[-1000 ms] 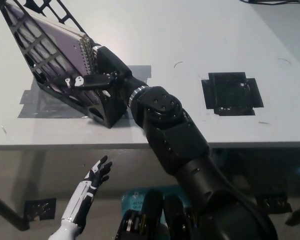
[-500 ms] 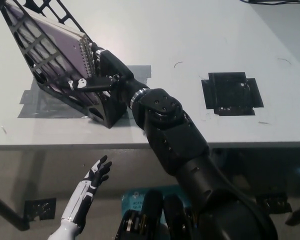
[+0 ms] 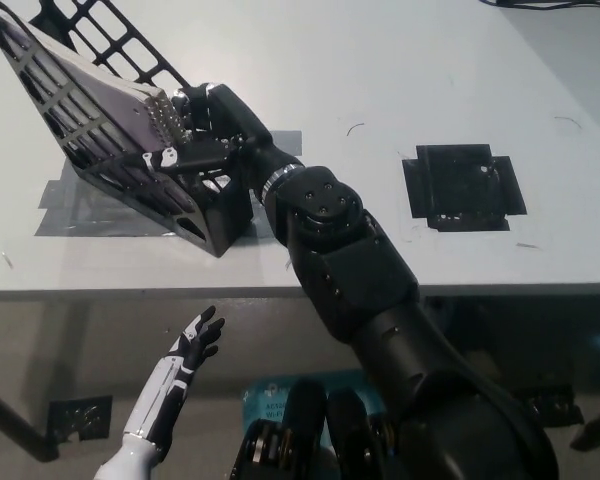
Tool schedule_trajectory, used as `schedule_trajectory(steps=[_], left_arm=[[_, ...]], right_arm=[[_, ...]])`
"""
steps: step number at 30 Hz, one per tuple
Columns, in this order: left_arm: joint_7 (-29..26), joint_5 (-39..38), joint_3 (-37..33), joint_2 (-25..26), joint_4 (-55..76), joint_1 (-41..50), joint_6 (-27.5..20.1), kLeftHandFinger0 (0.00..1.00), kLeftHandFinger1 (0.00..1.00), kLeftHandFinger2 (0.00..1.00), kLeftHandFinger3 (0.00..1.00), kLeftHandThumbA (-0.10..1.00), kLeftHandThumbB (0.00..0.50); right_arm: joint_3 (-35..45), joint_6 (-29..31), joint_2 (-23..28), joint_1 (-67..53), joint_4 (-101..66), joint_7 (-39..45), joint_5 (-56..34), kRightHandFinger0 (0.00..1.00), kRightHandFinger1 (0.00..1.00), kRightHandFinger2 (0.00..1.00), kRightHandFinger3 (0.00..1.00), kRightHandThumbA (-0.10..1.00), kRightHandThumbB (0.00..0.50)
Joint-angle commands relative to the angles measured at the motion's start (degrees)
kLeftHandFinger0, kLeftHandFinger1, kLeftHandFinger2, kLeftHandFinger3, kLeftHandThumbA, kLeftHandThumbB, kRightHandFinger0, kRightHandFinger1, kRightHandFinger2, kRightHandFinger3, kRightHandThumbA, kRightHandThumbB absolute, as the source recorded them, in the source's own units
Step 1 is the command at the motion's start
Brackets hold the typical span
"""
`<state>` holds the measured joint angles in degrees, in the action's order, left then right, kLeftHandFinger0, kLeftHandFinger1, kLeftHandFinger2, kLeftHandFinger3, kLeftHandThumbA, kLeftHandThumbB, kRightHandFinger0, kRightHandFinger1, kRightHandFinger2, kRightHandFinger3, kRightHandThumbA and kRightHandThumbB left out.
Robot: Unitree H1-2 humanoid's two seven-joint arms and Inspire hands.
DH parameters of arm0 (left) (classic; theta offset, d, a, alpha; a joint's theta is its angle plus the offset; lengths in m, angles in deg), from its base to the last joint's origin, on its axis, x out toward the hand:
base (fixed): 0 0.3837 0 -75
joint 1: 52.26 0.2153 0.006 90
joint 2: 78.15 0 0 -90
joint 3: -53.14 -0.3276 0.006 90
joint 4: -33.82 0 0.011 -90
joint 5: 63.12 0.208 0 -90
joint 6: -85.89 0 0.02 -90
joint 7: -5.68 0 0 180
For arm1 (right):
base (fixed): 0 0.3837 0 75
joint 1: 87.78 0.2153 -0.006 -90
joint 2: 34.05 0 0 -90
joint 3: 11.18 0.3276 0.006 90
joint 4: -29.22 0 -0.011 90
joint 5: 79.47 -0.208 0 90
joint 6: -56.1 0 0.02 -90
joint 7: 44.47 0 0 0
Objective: A shelf with a book inside it is placed on the center of the desk infront of the robot. The robot uses its right hand to grab the book, take it out and hand it to a person.
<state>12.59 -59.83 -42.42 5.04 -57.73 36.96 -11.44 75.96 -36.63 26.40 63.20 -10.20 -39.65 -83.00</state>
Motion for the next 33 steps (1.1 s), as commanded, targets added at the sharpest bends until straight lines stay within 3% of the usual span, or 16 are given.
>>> schedule_trajectory(steps=[1,2,10,15,24,29,30,31,32,33], left_arm=[[0.4,0.4,0.17,0.78,1.25,-0.79,-1.85,1.0,1.0,1.0,1.0,1.0,0.304],[0.3,0.8,0.1,0.85,1.37,-0.77,-1.72,1.0,1.0,1.0,1.0,1.0,0.309],[0.15,1.51,-0.01,1.03,1.44,-0.93,-1.44,1.0,1.0,1.0,1.0,1.0,0.328],[0.26,0.78,0.21,0.85,1.58,-0.82,-1.38,1.0,1.0,1.0,1.0,1.0,0.315],[0.39,0.27,0.3,0.76,1.42,-0.73,-1.4,1.0,1.0,1.0,1.0,1.0,0.311],[0.47,0.54,0.16,0.86,1.97,-0.6,-0.72,1.0,1.0,1.0,1.0,1.0,0.307],[0.47,0.5,0.18,0.84,1.98,-0.59,-0.61,1.0,1.0,1.0,1.0,1.0,0.315],[0.5,0.33,0.26,0.83,1.93,-1.03,-0.58,1.0,1.0,1.0,1.0,1.0,0.308],[0.52,0.26,0.29,0.83,1.95,-1.2,-0.49,1.0,1.0,1.0,1.0,1.0,0.306],[0.53,0.25,0.29,0.82,2.0,-1.18,-0.34,1.0,1.0,1.0,1.0,1.0,0.306]], right_arm=[[0.9,0.88,-1.58,3.18,-2.44,-1.09,-0.77,0.0,0.0,0.0,0.0,1.0,0.109],[1.26,1.31,-1.65,3.03,-2.42,-0.91,-1.19,0.0,0.0,0.0,0.0,1.0,0.119],[3.6,2.35,-1.96,2.65,-2.12,-2.11,-2.45,0.0,0.0,0.0,0.0,1.0,0.058],[8.73,2.54,-3.39,2.7,-2.76,-1.34,-7.99,0.0,0.0,0.0,0.0,1.0,0.032],[15.38,-1.83,-6.15,3.16,-11.71,-2.8,-13.82,0.0,0.0,0.0,0.0,1.0,0.094],[14.78,-4.16,-6.16,2.86,-14.92,-1.97,-14.13,0.0,0.0,0.0,0.0,1.0,0.088],[14.11,-4.44,-5.9,2.69,-15.23,-1.85,-13.53,0.0,0.0,0.0,0.05,1.0,0.106],[10.73,-4.86,-4.48,2.04,-16.18,0.01,-10.41,0.34,0.41,0.49,0.51,1.0,0.257],[8.21,-6.02,-3.3,1.53,-16.75,2.8,-9.05,0.74,0.81,0.97,0.98,1.0,0.333],[6.39,-7.39,-2.4,1.15,-17.14,5.21,-8.99,0.86,0.92,1.0,1.0,1.0,0.319]])
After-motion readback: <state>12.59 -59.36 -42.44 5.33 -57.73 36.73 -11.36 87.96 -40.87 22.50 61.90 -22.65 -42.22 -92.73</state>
